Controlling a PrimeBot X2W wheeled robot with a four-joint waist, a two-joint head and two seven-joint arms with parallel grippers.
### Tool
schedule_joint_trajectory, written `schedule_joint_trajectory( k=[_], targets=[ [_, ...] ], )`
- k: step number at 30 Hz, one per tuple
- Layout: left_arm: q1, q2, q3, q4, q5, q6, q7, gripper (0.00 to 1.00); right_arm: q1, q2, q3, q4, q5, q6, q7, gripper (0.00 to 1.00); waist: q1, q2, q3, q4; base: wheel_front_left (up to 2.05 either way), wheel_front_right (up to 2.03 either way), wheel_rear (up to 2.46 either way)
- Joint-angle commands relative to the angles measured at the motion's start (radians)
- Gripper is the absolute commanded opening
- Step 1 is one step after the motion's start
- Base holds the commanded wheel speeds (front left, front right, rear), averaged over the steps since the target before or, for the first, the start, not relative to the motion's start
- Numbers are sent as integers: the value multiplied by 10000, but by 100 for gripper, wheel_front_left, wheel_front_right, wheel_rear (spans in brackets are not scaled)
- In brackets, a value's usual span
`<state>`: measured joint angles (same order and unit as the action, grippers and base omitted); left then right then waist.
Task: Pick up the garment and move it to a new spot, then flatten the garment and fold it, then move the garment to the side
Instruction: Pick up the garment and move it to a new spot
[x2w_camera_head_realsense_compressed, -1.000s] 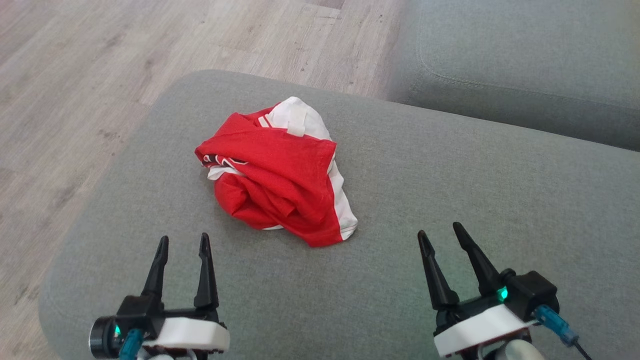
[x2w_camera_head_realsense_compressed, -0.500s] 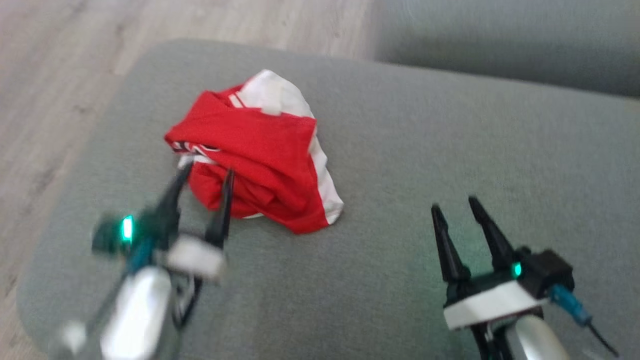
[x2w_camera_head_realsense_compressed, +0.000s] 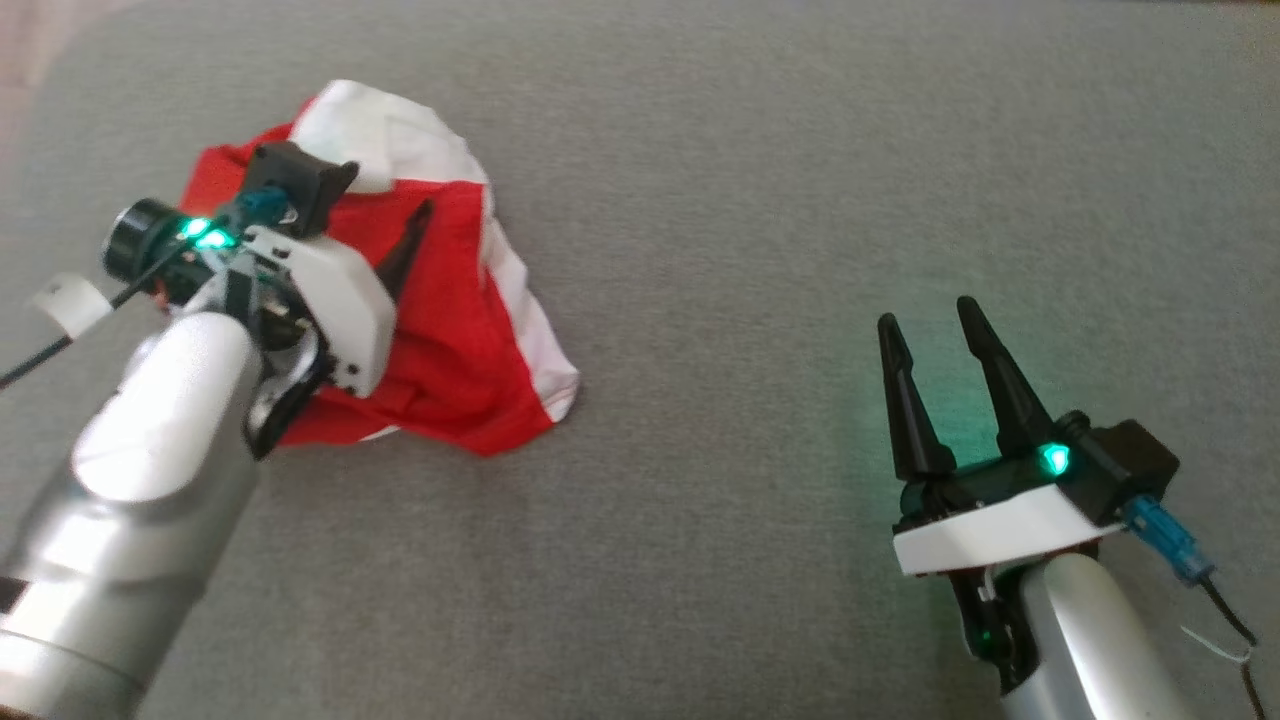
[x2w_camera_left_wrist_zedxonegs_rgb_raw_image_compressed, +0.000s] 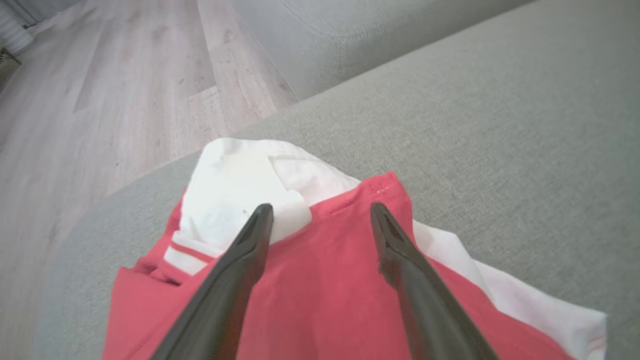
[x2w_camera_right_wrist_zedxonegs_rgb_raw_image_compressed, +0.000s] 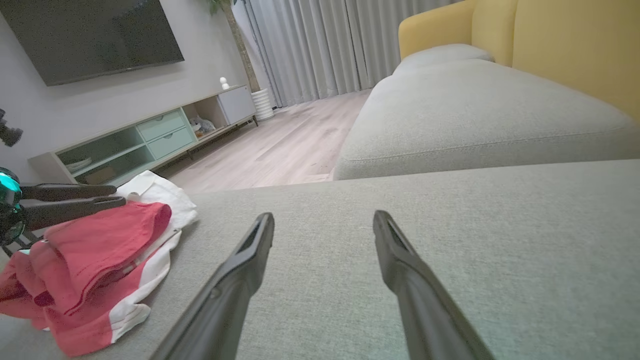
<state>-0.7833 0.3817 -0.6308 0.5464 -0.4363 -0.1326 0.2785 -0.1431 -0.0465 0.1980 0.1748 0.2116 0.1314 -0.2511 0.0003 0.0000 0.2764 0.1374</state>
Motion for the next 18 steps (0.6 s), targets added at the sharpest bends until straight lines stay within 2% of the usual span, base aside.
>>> schedule_joint_trajectory(
  k=[1,7,12,13,14,18],
  targets=[
    [-591,630,172,-144,-98,21,90,100,-316,-37,268,-335,73,-7,-107,100,-3,0,279,-329,0,0,0],
    [-878,1116,-478,409,-583,21,79,100,-393,-37,334,-288,187,-7,-107,100,-3,0,358,-647,0,0,0],
    [-942,1169,-912,811,-766,20,85,100,-390,-37,242,-242,294,-7,-107,100,-3,0,286,-805,0,0,0],
    [-945,1185,-1053,821,-854,20,106,79,-388,-37,243,-225,307,-7,-107,100,-3,0,259,-827,0,0,0],
    [-967,1206,-1150,793,-939,20,39,2,-384,-37,242,-213,314,-7,-107,100,-3,0,234,-839,0,0,0],
    [-1085,1284,-1369,621,-1054,20,-632,0,-316,-37,238,-140,323,-7,-107,100,-3,0,15,-860,0,0,0]
  ],
)
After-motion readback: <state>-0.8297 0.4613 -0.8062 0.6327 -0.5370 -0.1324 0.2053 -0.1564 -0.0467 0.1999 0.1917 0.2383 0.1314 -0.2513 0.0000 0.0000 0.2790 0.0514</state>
